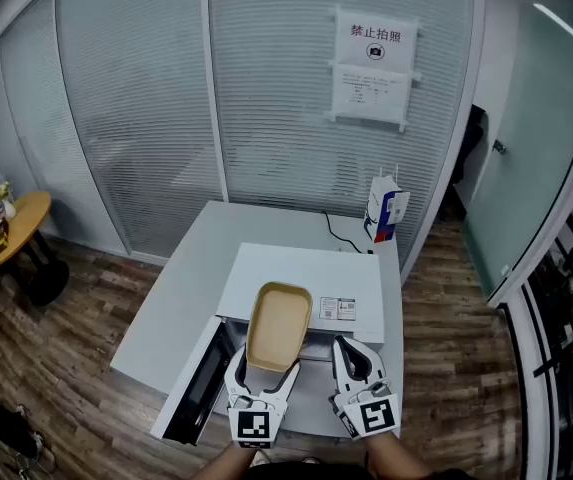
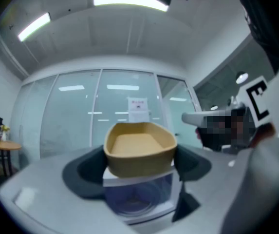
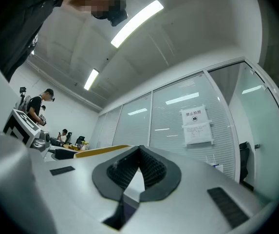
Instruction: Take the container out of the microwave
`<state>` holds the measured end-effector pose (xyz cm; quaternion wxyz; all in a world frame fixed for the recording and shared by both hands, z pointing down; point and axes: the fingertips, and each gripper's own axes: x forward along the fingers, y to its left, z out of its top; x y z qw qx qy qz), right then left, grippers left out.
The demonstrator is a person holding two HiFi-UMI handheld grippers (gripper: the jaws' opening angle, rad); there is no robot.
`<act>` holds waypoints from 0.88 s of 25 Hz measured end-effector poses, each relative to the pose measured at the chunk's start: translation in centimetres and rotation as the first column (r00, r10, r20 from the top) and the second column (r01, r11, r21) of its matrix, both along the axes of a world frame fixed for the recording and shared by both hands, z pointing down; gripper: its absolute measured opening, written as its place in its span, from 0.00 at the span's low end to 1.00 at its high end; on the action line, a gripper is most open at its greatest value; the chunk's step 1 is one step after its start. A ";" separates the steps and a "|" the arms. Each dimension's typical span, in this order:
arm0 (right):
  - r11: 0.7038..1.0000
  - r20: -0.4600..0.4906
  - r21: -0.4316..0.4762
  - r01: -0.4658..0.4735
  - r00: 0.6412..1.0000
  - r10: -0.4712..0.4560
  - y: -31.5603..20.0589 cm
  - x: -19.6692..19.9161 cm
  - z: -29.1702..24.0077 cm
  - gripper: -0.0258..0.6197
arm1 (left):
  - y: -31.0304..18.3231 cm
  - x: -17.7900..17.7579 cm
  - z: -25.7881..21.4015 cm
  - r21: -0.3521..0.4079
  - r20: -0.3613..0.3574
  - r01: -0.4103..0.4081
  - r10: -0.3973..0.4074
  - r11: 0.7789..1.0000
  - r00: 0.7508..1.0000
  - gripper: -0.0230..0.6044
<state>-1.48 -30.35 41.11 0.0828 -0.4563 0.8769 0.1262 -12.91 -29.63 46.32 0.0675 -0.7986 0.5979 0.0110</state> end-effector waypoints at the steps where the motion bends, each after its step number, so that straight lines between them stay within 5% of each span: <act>1: 1.000 -0.004 0.002 -0.002 1.000 0.002 0.0 -0.1 -0.1 0.04 | -0.1 0.0 -0.3 0.004 -0.003 0.000 0.000 1.000 1.000 0.73; 22: 0.999 0.006 0.020 -0.032 0.999 0.032 0.1 -0.2 -1.1 0.04 | -0.7 0.2 0.4 0.005 0.047 -0.024 0.024 1.000 0.999 0.73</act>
